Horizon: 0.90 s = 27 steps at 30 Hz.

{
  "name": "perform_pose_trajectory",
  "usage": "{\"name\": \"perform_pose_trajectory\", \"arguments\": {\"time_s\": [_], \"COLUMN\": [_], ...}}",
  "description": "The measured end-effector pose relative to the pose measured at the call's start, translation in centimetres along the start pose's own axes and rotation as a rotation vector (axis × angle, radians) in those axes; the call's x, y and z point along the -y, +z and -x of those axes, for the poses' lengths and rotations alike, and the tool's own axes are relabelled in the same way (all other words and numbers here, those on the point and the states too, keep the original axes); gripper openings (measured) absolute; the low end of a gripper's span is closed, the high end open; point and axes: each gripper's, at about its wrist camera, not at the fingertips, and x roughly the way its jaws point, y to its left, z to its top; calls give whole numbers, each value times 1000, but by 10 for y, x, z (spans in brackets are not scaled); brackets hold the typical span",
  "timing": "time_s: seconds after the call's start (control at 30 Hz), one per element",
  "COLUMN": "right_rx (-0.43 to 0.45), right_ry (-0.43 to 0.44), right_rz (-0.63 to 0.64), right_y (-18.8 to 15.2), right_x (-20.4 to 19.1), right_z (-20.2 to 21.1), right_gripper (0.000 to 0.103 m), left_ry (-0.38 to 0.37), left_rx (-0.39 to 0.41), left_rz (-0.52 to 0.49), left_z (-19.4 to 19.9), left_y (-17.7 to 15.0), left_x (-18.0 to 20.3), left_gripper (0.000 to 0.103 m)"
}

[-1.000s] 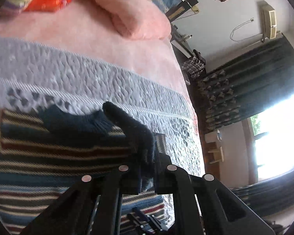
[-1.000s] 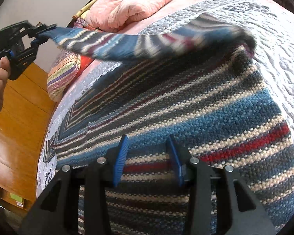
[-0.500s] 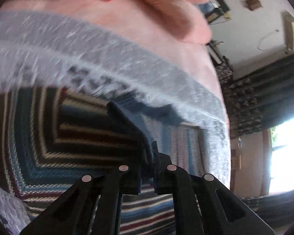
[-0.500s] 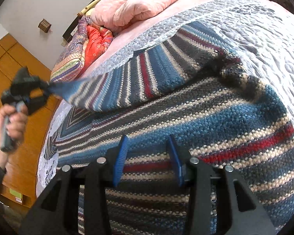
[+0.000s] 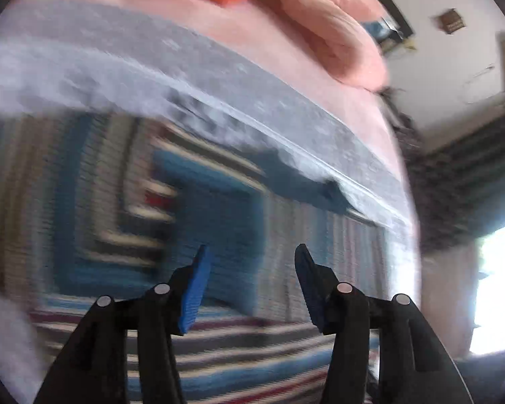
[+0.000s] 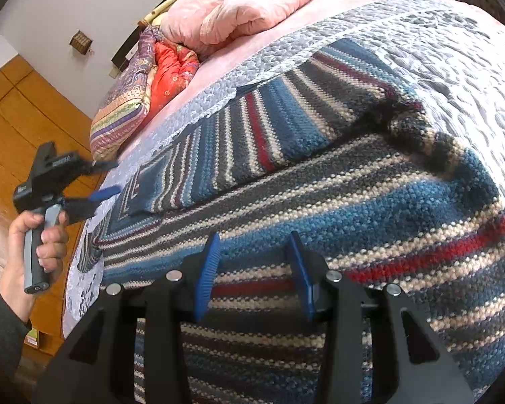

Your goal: Fold small clothes

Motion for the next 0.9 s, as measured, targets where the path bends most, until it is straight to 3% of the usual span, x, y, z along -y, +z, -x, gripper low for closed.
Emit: {"name": "perform_pose_trajectory", "arguments": {"time_s": [0.03,0.13,0.2,0.23,0.27,0.33,0.37,0.4,0.47,0.53,0.73,0.8,0.9], "right_rx": [-3,-9,-13,-14,-16,-21,-21,-19,-16,-25,-81,-101,-131], "right_ry": [1,-7,-17,-21,-23,-28,-28,-28,-25,-10,36,51,65], "right_rz": [6,25,46,52,55,62,66,71,87,100,195,204,202], "right_y": [-1,-3,-4,-6,-7,-8,-9,-10,-11,-13,-36,-43,-52], "right_x": [-1,-3,-6,-6,-7,-12,-14,-18,-28,-41,-97,-111,-127], "right_z": [0,-1,0,0,0,1,2,4,6,6,-2,-9,-21], "right_gripper": [42,43,43,43,44,45,45,47,49,49,50,50,50], "left_ry": [-5,122,118,106,91,49,37,19,-11,-6,138,159,154], "left_rx": [-13,-45,-42,-44,-44,-22,9,78,139,200,381,424,447], "left_rz": [8,29,55,67,79,98,103,117,156,228,439,497,559], "left_z": [-7,-34,-33,-29,-24,3,18,49,86,135,247,268,269], "left_y": [-1,-2,-3,-3,-3,-5,-2,-3,-1,-4,-19,-20,-16], "left_x": [0,-21,-41,-48,-53,-64,-72,-87,-112,-160,-303,-343,-382], "left_gripper": [52,47,23,23,24,44,62,72,79,80,81,81,81]}}
